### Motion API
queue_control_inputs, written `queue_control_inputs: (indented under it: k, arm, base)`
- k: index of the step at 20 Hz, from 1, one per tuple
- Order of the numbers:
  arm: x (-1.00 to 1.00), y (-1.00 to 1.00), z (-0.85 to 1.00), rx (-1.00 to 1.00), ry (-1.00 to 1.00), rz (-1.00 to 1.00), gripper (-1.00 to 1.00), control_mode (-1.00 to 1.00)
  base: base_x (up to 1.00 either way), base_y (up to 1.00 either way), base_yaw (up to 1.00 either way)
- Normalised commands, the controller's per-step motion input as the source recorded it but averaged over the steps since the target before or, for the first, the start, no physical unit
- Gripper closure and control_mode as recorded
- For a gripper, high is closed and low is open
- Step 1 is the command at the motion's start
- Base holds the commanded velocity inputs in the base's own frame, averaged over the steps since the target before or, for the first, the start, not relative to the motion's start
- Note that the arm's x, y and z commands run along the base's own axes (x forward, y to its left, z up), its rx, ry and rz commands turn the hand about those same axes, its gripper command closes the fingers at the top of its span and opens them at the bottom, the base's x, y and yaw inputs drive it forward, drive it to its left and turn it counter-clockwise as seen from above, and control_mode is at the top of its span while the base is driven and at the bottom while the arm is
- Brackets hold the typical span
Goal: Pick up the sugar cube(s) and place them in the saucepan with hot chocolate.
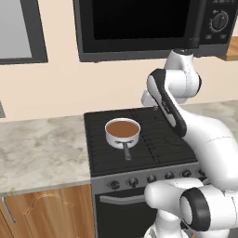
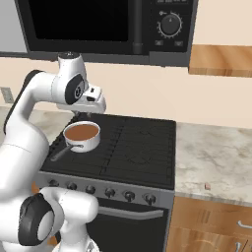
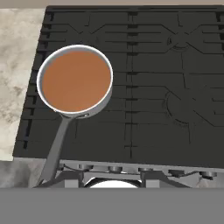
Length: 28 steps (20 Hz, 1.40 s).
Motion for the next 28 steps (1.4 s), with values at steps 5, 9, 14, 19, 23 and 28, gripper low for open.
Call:
queue_control_inputs:
  k: [5, 9, 14, 19, 23, 28]
  arm:
    - [0.05, -0.22, -0.03, 0.0, -0.01, -0.01, -1.0, -1.0]
    - [0.03, -1.0, -0.18, 0.16, 0.0, -0.07, -1.0, -1.0]
    - [-0.03, -1.0, -0.53, 0.22, 0.0, -0.2, -1.0, -1.0]
    - [0.0, -1.0, -0.98, 0.11, 0.08, -0.17, -1.0, -1.0]
    - [0.0, -0.99, -0.83, 0.0, 0.25, -0.01, -1.0, -1.0]
    - [0.0, -1.0, -0.33, 0.0, 0.12, 0.0, -1.0, -1.0]
  base:
    - [0.0, 0.0, 0.0]
    - [0.0, 0.0, 0.0]
    - [0.0, 0.0, 0.0]
    - [0.0, 0.0, 0.0]
    - [0.0, 0.0, 0.0]
    - [0.0, 0.0, 0.0]
